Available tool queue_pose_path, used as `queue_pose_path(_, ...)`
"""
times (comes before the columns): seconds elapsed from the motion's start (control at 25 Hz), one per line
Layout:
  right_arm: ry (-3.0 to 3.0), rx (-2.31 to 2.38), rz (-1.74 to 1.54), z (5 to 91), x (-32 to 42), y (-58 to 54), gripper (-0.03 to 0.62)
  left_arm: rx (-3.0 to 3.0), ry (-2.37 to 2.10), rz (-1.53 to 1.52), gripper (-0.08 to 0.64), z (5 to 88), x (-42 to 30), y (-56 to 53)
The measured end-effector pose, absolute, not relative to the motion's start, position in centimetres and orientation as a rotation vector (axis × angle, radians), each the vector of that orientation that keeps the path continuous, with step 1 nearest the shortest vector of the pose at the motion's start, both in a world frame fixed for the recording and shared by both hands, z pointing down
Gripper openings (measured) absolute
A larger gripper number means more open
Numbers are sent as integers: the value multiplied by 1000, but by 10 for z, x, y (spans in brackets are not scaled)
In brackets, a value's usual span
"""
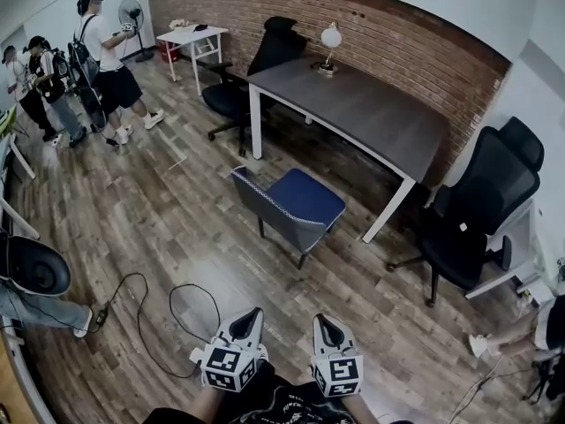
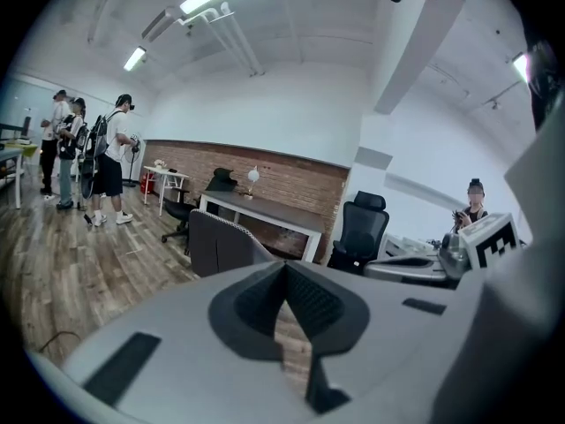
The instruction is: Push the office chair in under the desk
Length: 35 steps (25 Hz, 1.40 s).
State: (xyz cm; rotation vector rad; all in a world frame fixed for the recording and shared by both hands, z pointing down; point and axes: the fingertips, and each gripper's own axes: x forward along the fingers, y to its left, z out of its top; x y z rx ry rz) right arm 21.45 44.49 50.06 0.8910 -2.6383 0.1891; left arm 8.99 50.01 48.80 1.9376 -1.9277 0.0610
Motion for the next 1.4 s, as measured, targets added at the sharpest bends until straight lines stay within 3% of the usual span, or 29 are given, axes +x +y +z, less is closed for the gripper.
queue_pose_path(0.76,-2595,949,252,520,150,408,5,1995,-1869,120,6,498,21,454)
queue_pose_path(1.4,-2641,872,251,516,101,285,5,1905,-1925,142,8,506,-24,356)
